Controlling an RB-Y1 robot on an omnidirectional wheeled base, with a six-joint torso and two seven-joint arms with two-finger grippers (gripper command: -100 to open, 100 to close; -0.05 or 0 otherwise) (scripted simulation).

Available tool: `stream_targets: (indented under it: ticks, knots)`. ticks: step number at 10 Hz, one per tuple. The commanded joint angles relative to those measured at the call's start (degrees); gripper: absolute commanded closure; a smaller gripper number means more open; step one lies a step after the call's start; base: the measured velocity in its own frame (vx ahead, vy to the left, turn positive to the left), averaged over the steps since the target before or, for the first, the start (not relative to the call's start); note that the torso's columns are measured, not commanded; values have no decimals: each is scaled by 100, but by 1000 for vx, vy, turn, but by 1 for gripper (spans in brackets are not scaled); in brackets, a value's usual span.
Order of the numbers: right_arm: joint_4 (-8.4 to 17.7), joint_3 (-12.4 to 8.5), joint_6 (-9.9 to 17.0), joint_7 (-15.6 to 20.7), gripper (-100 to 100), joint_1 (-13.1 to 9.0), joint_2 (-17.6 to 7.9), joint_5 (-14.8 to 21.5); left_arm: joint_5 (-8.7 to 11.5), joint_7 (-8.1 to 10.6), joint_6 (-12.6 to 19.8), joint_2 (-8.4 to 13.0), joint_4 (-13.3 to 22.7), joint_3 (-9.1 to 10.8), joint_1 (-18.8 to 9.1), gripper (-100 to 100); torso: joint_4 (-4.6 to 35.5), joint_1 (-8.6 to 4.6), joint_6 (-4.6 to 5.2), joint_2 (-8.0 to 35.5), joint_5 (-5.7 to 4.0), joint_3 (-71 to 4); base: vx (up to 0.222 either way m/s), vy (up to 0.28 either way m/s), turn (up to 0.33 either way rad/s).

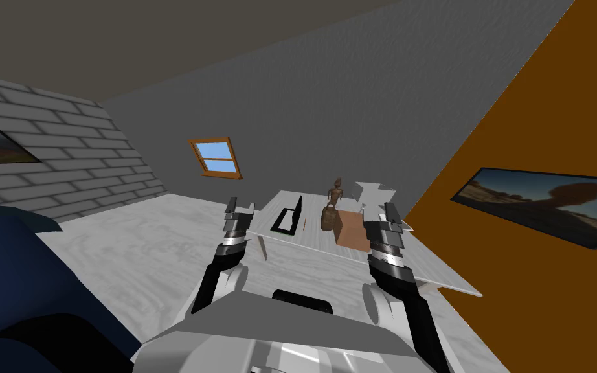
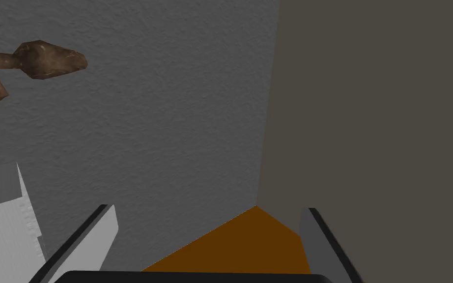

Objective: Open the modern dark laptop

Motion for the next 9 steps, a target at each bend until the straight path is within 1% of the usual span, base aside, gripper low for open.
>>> stream_targets:
  ticks: [1,3,9]
  knots:
    - [0,0,0,0,0,0,0,0,0,0,0,0,0,0,0,0,235,0,0,232,0,-467,0,0,0]
    - [-1,0,0,0,0,0,0,0,0,0,0,0,-1,0,0,0,1006,0,0,1003,0,-2014,0,0,0]
    - [-2,0,-1,0,0,0,0,0,0,0,-1,0,-2,0,0,0,3537,0,0,3539,0,-7073,0,0,0]
